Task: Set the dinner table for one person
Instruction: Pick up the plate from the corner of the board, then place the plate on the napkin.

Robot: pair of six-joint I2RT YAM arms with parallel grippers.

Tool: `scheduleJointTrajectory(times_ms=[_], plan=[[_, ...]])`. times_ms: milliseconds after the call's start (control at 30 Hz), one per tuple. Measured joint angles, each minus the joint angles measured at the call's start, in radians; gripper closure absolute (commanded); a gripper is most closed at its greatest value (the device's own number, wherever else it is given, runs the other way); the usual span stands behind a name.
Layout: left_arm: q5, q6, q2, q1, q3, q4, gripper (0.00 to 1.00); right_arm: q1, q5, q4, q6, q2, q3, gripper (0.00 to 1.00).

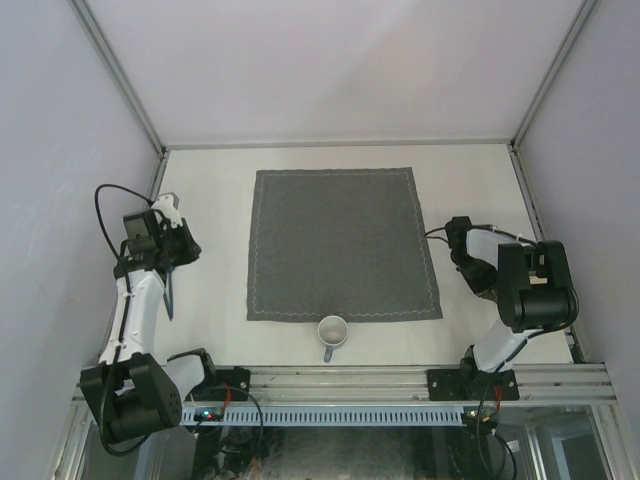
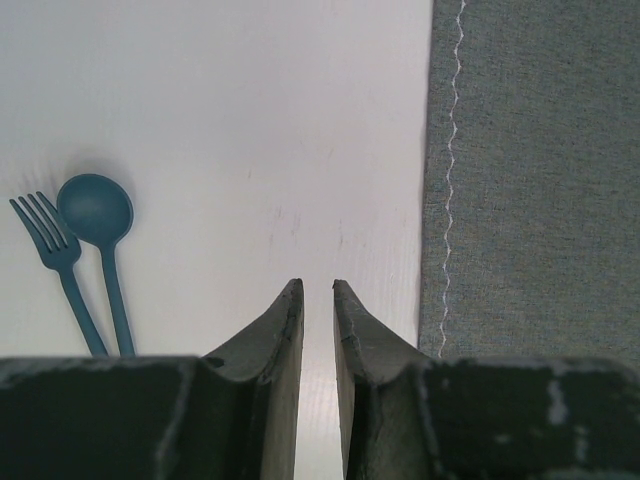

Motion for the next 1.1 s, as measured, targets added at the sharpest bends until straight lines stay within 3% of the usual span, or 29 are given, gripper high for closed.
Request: scheduleJointTrajectory(times_ms=[267,600,767,967,1100], plan=[[0.004,-0.003,0.000,0.000,-0.001,0.001,0.78,0.047,-0.004,0.005,-0.003,-0.026,0.052,1.00],[0.002,-0.005,-0.022,0.000,-0.039,0.019,0.78,0.201,0.006,0.101,-0.071,-0.105,0.312,1.00],[0.002,-0.011,-0.029,0.000,-0.040,0.027,0.78,0.260,0.069,0.155,-0.122,-0.105,0.363,1.00],[-0.006,-0.008,-0.034,0.000,-0.040,0.028,0.79,0.272,0.044,0.112,-0.123,-0.103,0.425,1.00],[-0.008,-0.002,-0.045,0.000,-0.040,0.029,0.80,0.298,-0.023,0.024,-0.084,-0.063,0.574,1.00]])
